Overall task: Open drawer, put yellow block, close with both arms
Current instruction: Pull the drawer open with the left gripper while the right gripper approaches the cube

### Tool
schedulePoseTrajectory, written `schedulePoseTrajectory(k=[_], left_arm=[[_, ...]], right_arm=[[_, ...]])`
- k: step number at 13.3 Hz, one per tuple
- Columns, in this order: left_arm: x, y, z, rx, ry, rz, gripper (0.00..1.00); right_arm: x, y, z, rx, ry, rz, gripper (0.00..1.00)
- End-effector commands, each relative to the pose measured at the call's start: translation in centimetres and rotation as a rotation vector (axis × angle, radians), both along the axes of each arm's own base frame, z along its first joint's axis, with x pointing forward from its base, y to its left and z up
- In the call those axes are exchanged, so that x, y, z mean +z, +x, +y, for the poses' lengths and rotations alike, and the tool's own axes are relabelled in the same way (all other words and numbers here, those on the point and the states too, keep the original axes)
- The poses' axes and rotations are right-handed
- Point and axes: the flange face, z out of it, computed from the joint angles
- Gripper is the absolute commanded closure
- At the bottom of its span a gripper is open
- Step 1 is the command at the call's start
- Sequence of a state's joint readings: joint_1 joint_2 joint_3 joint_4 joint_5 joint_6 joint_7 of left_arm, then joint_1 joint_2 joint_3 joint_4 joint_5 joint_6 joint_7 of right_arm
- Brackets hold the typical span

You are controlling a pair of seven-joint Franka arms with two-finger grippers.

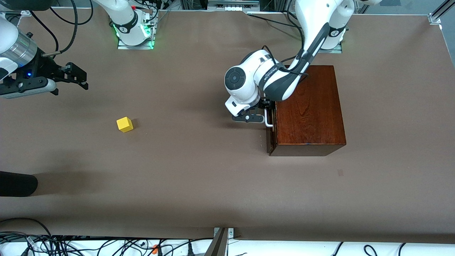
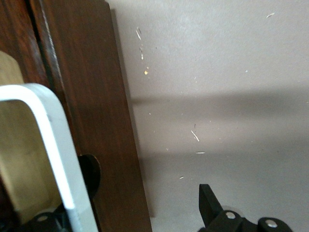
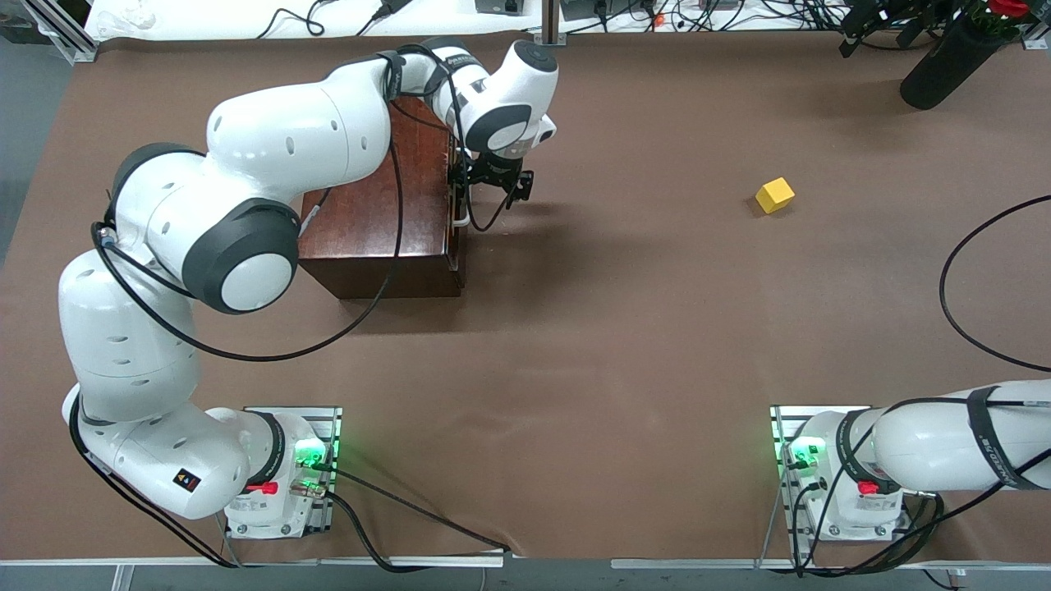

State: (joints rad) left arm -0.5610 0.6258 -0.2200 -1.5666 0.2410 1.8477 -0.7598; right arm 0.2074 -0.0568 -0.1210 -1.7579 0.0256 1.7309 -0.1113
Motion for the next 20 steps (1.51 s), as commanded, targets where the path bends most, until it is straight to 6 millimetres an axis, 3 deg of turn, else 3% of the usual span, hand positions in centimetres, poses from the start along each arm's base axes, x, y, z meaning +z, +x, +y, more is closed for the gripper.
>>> schedulePoseTrajectory(k=[1, 6, 11, 16, 20], left_arm=[[0.1, -0.3, -0.6, -0.004, 0.01, -0.039, 0.0], [-0.3, -0.2, -1.6, -0.01, -0.032, -0.065, 0.0], [0.7, 0.5, -2.6, -0.003, -0.103, -0.107, 0.0], [1.0, -0.3, -5.7, -0.037, -0.143, -0.128, 0.0], [1.7, 0.3, -7.6, 0.01, -0.206, -0.119, 0.0]], right_arm=[[0.2, 0.4, -0.4, -0.002, 0.002, -0.004, 0.0], [0.5, 0.6, -0.3, -0.001, 0.006, -0.027, 0.0], [0.3, 0.5, -0.3, -0.001, 0.005, -0.016, 0.0], [0.2, 0.5, -0.5, -0.005, 0.004, -0.01, 0.0], [0.3, 0.5, -0.3, -0.001, 0.005, -0.015, 0.0]])
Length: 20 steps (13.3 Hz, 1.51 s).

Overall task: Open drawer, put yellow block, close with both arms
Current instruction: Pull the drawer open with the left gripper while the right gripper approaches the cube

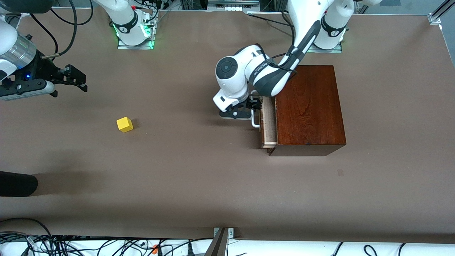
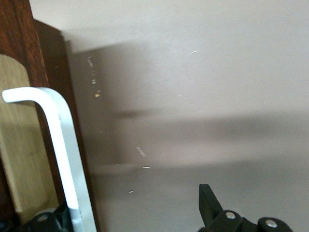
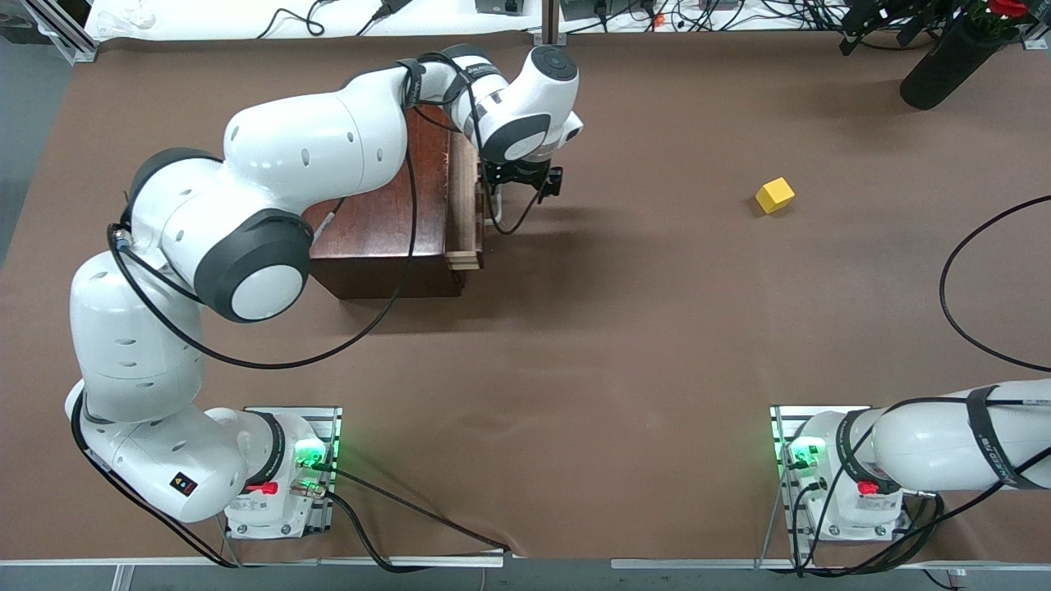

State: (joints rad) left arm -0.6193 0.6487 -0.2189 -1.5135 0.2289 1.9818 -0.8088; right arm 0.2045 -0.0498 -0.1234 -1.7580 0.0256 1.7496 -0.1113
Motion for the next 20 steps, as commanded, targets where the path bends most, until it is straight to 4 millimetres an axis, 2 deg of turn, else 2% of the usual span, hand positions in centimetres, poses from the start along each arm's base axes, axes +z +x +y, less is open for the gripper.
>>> schedulePoseTrajectory(k=[1, 2, 4, 8, 12, 14, 15, 16, 17, 19, 20], left_arm=[[0.0, 0.5, -3.2, 0.003, -0.077, -0.01, 0.0], [-0.1, 0.5, -3.3, 0.004, -0.077, -0.009, 0.0], [2.1, 1.5, -3.8, 0.023, -0.111, -0.043, 0.0], [2.1, 1.0, -4.5, 0.018, -0.115, -0.043, 0.0], [3.6, 0.9, -4.8, 0.019, -0.132, -0.053, 0.0], [5.8, 1.6, -4.8, 0.024, -0.139, -0.068, 0.0], [6.5, 1.4, -4.3, 0.023, -0.109, -0.054, 0.0], [6.6, 1.2, -4.1, 0.016, -0.078, -0.033, 0.0], [7.0, 1.1, -4.0, 0.013, -0.06, -0.024, 0.0], [8.3, 1.4, -3.2, 0.023, -0.02, -0.004, 0.0], [11.0, 2.0, -2.3, 0.03, -0.016, -0.011, 0.0]], right_arm=[[0.5, 0.1, -0.1, 0.003, 0.004, -0.003, 0.0], [0.5, 0.1, -0.1, 0.003, 0.004, -0.003, 0.0], [0.5, 0.1, -0.1, 0.003, 0.004, -0.001, 0.0], [0.5, 0.1, -0.1, 0.004, 0.004, 0.0, 0.0], [0.5, 0.1, 0.3, -0.005, 0.007, -0.008, 0.0], [-2.6, 1.9, 1.9, 0.039, -0.023, 0.034, 0.0], [-3.4, 3.1, 2.4, 0.042, -0.029, 0.047, 0.0], [-4.6, 3.8, 2.4, 0.041, -0.035, 0.068, 0.0], [-7.1, 4.5, 2.1, 0.038, -0.041, 0.111, 0.0], [-9.0, 5.0, 2.0, 0.128, -0.034, 0.144, 0.0], [-10.6, 5.4, 2.1, 0.193, -0.032, 0.162, 0.0]])
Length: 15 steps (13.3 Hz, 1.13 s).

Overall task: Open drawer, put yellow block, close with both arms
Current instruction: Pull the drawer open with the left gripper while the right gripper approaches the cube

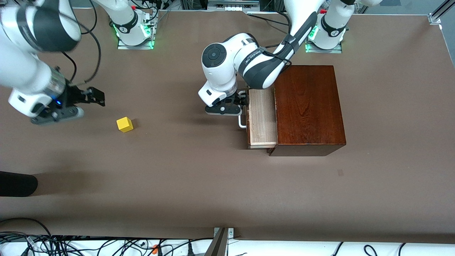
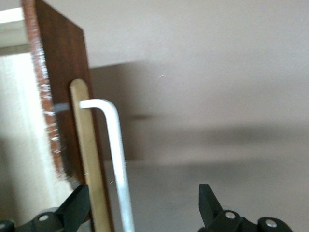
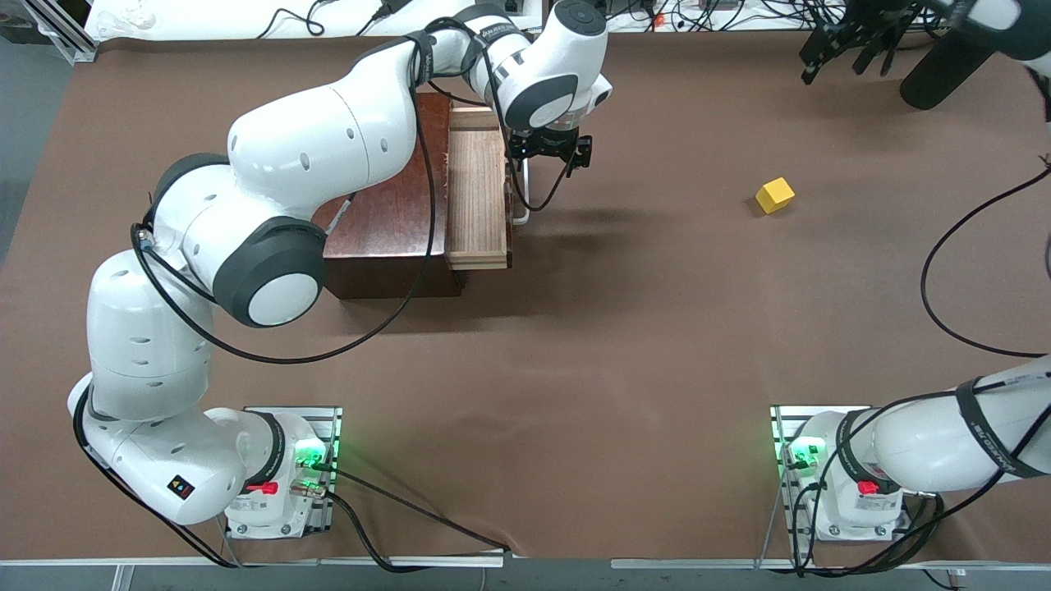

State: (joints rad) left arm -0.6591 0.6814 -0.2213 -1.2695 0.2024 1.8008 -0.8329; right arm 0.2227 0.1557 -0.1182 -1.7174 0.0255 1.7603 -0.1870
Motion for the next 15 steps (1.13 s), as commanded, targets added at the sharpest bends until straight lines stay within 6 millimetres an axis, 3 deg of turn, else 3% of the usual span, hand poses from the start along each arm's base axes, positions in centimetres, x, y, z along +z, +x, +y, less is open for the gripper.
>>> schedulePoseTrajectory(k=[1, 3, 6, 9, 10, 13, 15], left_arm=[[6.1, 1.1, 2.0, -0.036, 0.023, 0.004, 0.0], [9.9, 2.8, 5.7, -0.077, 0.037, 0.011, 0.0], [14.8, 7.6, 15.0, -0.107, 0.004, 0.034, 0.0], [18.4, 9.7, 22.3, -0.121, -0.032, 0.065, 0.0], [19.4, 10.4, 25.6, -0.089, -0.08, 0.094, 0.0], [20.5, 9.4, 32.8, -0.164, -0.098, 0.153, 0.0], [21.1, 8.2, 38.7, -0.148, -0.1, 0.119, 0.0]], right_arm=[[-2.2, 1.3, 0.1, 0.104, 0.011, 0.031, 0.0], [-4.4, 1.7, 0.9, 0.113, 0.011, 0.05, 0.0], [-9.2, 2.1, 0.2, 0.113, 0.008, 0.055, 0.0], [-14.9, 0.1, -0.9, 0.103, 0.008, 0.032, 0.0], [-16.6, -0.7, -1.1, 0.111, 0.008, 0.027, 0.0], [-20.1, -2.5, -2.4, 0.127, 0.006, 0.004, 0.0], [-22.4, -3.6, -3.9, 0.122, 0.01, -0.004, 0.0]])
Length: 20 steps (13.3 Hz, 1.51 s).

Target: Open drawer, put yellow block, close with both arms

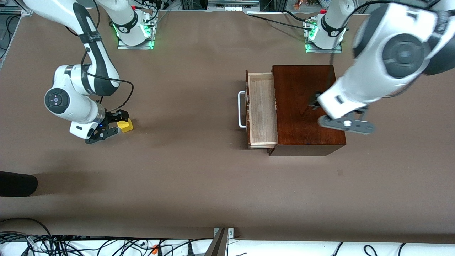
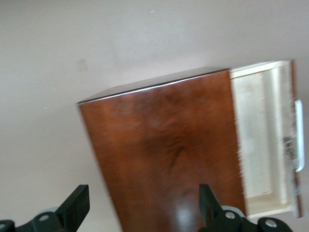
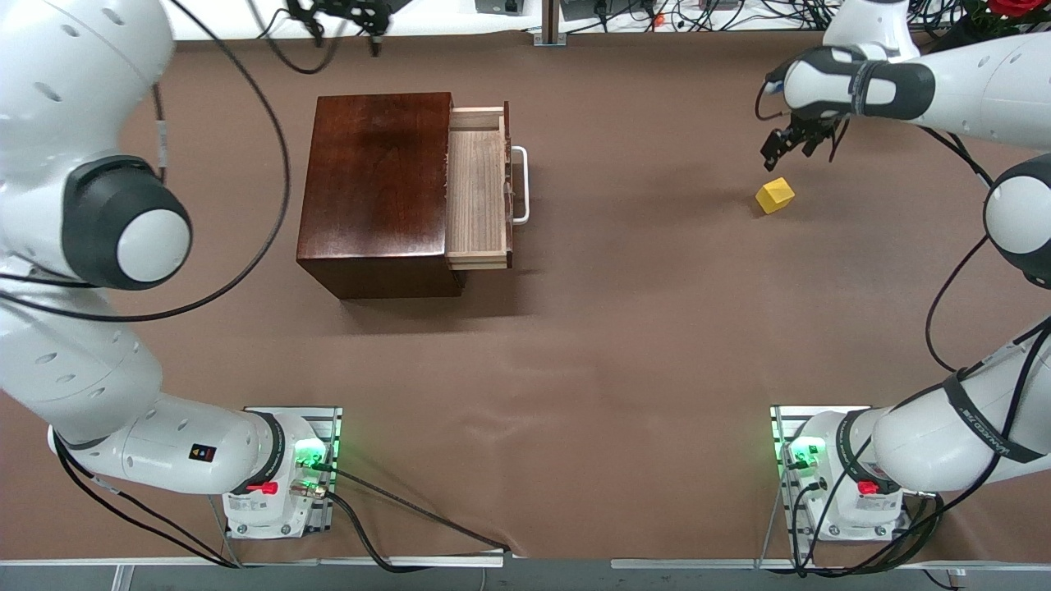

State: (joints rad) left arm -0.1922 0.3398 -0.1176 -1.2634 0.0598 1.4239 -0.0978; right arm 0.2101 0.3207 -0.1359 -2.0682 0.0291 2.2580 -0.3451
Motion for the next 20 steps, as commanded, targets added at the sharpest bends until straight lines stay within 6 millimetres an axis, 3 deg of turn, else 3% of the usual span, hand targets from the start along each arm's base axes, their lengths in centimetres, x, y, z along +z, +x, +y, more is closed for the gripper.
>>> schedulePoseTrajectory(k=[1, 2, 4, 6, 12, 14, 16, 19, 20], left_arm=[[0.6, -4.1, 6.1, -0.03, -0.044, -0.029, 0.0], [1.0, -5.2, 8.4, -0.031, -0.056, -0.068, 0.0], [1.2, -6.7, 10.6, -0.032, -0.073, -0.142, 0.0], [1.7, -7.8, 10.7, -0.028, -0.071, -0.118, 0.0], [3.4, -7.4, 11.5, 0.016, -0.069, -0.131, 0.0], [4.1, -6.9, 11.0, 0.125, -0.06, -0.146, 0.0], [4.6, -6.6, 10.3, 0.16, -0.054, -0.132, 0.0], [5.0, -6.1, 11.3, 0.186, -0.085, -0.121, 0.0], [5.1, -5.6, 13.2, 0.219, -0.101, -0.137, 0.0]], right_arm=[[-1.9, -2.0, -1.7, -0.007, 0.03, -0.019, 0.0], [-2.4, -2.3, -1.8, -0.011, 0.031, -0.022, 0.0], [-3.3, -2.6, -1.8, -0.01, 0.028, -0.015, 0.0], [-3.9, -2.7, -1.9, -0.012, 0.027, -0.006, 0.0], [-6.4, -3.0, -1.4, 0.0, 0.021, 0.0, 0.03], [-6.8, -3.0, -1.2, 0.003, 0.02, 0.0, 0.16], [-6.8, -3.0, -0.9, 0.007, 0.022, 0.0, 0.51], [-6.8, -2.4, -0.6, 0.014, 0.021, -0.006, 0.75], [-6.7, -2.3, -0.5, 0.017, 0.02, -0.007, 0.88]])
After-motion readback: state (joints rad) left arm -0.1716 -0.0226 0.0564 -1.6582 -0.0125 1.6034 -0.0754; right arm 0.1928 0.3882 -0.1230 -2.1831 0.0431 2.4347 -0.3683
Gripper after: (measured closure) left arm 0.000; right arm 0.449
